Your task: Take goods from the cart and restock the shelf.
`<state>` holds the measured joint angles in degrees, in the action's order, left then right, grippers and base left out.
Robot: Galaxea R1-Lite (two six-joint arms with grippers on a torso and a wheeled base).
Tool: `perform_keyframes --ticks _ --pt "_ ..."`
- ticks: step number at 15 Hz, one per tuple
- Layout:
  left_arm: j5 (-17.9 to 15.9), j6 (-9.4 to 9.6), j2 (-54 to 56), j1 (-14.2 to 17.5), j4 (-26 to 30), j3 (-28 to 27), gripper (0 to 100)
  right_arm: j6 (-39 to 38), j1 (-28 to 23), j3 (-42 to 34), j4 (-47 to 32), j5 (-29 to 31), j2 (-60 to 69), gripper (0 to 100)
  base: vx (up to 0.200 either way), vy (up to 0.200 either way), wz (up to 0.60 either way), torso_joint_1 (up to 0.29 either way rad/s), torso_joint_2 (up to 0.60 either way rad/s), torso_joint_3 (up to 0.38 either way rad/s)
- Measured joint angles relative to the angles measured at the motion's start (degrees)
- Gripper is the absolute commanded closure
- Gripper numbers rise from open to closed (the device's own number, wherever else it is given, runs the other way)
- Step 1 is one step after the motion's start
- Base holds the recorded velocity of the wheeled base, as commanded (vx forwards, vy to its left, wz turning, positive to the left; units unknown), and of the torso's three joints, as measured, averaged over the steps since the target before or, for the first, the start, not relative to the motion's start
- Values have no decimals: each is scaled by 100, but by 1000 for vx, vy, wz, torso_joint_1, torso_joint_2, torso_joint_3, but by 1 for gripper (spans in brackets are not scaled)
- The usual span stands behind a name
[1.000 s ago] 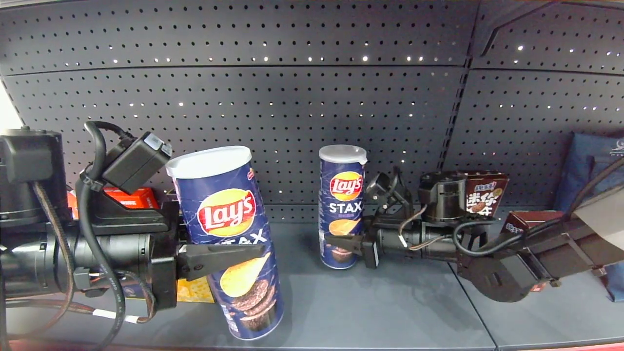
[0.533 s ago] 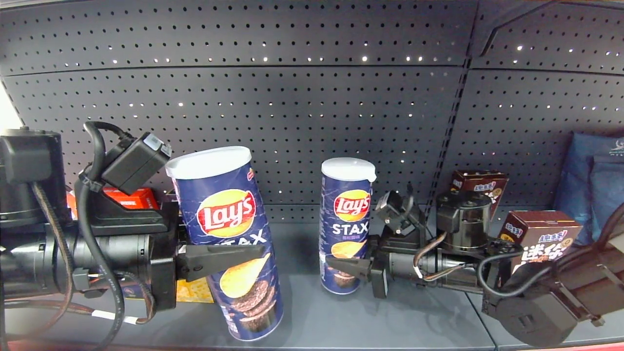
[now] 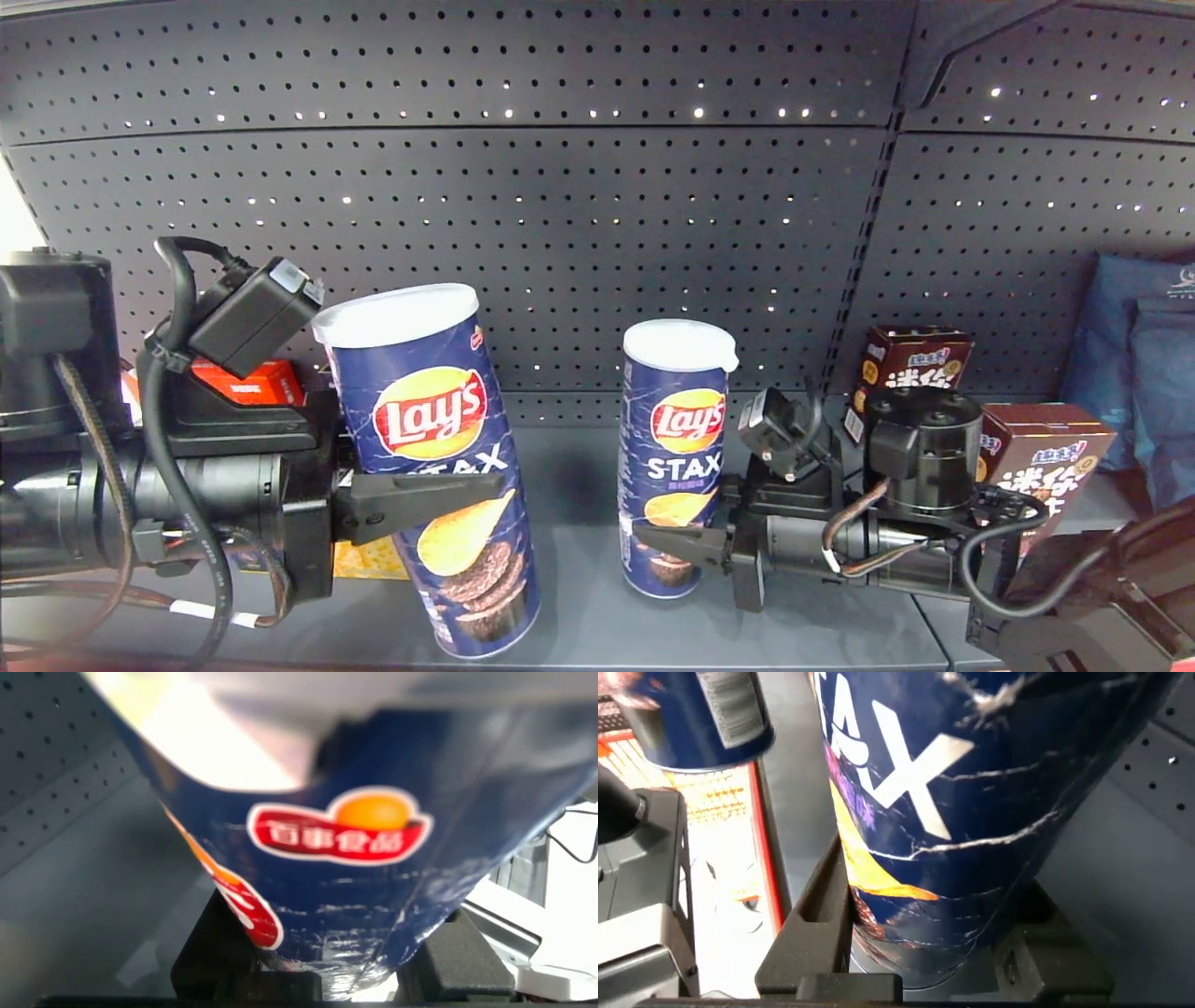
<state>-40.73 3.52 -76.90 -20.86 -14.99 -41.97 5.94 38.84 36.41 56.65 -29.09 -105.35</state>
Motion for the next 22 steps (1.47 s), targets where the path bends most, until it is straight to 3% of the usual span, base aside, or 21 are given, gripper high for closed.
perform_keyframes --ticks 7,22 --pt "4 0 59 9 -2 101 100 2 22 -494 347 -4 52 100 0 0 0 0 0 0" --pt "4 0 55 24 -33 160 100 2 173 -623 391 5 -182 100 0 0 0 0 0 0"
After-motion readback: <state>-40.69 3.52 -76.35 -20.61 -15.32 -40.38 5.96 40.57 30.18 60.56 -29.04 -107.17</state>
